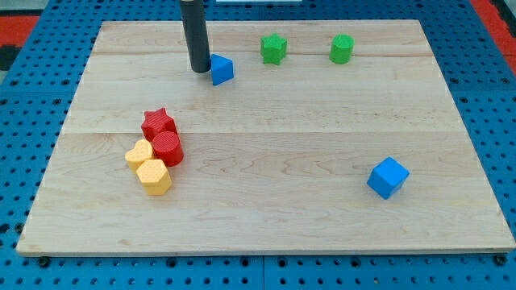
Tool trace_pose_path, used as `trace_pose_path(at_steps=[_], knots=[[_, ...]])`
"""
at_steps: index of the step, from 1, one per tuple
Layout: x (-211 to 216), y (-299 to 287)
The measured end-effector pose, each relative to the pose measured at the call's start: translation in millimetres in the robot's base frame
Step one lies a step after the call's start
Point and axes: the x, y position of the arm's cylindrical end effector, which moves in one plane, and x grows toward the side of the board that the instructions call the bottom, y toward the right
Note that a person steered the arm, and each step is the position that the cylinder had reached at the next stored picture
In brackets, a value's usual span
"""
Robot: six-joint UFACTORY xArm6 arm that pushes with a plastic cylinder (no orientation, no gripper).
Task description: Move the blue triangle to the top left of the blue cube
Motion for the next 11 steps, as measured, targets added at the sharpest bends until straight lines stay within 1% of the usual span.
trace_pose_path(at_steps=[1,2,3,4,5,6,7,8,9,10,11], knots=[[11,34],[-28,21],[-1,86],[73,145],[73,118],[31,98],[16,71],[36,52],[79,80],[94,131],[65,126]])
